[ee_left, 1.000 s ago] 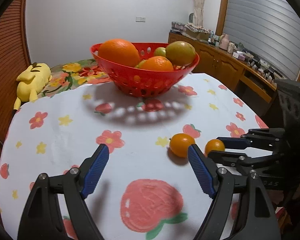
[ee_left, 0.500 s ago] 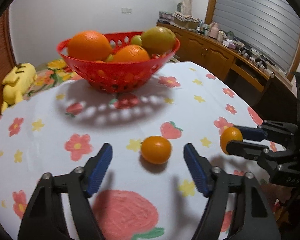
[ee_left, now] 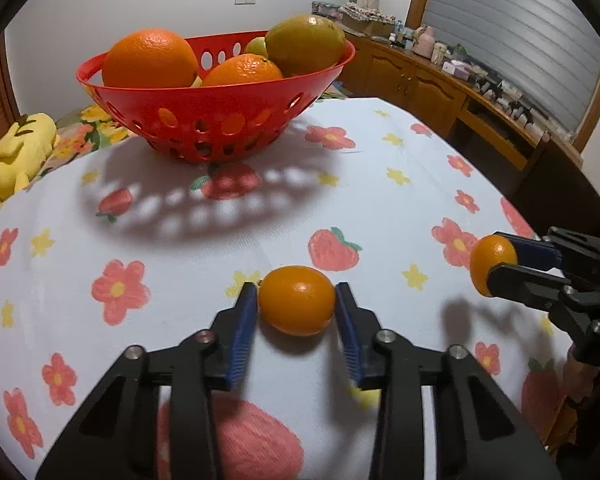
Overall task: Organize fruits
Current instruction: 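Grasp a mandarin with the right gripper while the left gripper grasps the other mandarin, then carry the mandarin with the right gripper while the left gripper carries its mandarin over the basket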
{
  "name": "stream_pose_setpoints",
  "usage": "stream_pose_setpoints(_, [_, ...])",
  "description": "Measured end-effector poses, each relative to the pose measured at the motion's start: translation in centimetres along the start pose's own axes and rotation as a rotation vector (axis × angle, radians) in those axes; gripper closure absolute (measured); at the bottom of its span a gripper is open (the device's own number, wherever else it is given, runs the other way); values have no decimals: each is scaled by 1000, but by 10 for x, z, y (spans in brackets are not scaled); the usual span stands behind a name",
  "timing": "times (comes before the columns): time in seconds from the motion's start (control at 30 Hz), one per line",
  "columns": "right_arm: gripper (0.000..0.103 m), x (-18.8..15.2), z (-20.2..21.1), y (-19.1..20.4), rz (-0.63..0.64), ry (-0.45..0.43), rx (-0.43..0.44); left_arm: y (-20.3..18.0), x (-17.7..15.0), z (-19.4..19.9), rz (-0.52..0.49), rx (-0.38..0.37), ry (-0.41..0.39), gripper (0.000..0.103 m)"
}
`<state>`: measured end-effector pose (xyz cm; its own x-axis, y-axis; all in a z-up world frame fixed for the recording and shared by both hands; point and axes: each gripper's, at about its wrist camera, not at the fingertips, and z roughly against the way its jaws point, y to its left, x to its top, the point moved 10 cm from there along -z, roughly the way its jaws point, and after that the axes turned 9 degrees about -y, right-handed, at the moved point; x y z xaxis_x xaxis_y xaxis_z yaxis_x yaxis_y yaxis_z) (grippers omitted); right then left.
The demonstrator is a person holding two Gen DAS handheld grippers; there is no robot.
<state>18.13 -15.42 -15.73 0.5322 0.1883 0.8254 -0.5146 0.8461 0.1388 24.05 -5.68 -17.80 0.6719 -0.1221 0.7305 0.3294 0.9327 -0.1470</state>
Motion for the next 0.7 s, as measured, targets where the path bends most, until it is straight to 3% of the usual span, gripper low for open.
stream_pose_setpoints(0.27, [70, 4, 3, -5, -8, -12, -8, 2, 8, 16, -1, 6, -35, 68])
stream_pose_setpoints(0.7, [70, 32, 12, 8, 36, -53, -4, 9, 53, 64, 0, 20, -175, 68])
